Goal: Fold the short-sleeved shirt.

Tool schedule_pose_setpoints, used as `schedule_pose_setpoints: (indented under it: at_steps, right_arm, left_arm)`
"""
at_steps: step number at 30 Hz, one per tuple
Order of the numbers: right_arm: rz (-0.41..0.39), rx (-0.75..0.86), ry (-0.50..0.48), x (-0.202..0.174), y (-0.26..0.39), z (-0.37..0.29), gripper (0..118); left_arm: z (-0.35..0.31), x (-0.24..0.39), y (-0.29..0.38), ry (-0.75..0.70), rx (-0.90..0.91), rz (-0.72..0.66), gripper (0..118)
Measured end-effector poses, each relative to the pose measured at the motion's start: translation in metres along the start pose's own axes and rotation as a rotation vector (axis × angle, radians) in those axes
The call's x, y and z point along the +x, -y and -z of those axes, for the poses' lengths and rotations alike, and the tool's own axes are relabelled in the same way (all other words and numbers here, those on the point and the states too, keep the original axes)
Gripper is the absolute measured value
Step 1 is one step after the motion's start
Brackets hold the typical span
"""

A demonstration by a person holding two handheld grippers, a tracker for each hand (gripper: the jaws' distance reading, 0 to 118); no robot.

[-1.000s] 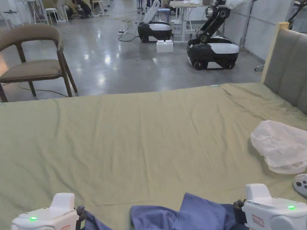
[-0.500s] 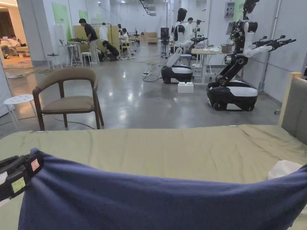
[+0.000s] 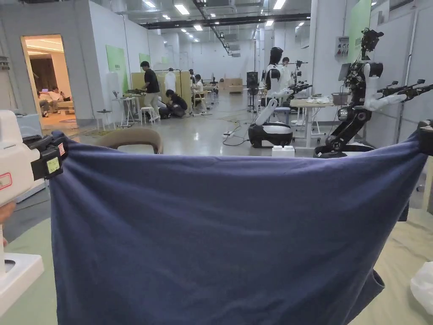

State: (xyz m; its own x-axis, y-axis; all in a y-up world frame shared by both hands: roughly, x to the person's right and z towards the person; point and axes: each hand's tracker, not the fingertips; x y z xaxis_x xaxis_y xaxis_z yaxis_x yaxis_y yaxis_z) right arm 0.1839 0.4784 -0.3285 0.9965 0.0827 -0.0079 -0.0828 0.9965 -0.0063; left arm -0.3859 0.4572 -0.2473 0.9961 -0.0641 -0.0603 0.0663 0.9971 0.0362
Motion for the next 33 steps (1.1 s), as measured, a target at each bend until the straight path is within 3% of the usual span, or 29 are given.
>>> schedule_pose_setpoints:
  at_steps: [4, 21, 29, 33]
  right_arm:
    - [0.02, -0.008, -0.017, -0.006, -0.02, 0.038, 1]
    - [-0.027, -0.03, 0.106, -0.018, -0.072, 0.195, 1]
    - [-0.039, -0.006, 0.122, -0.033, -0.082, 0.231, 1]
    - [-0.04, -0.061, 0.124, -0.037, -0.055, 0.248, 1]
  left_arm:
    - [0.038, -0.005, -0.004, -0.032, -0.03, -0.005, 0]
    - [0.223, 0.004, -0.003, -0.087, -0.123, -0.044, 0]
    - [0.273, 0.008, 0.002, -0.12, -0.141, -0.069, 0]
    - [0.285, 0.014, 0.026, -0.12, -0.171, -0.044, 0]
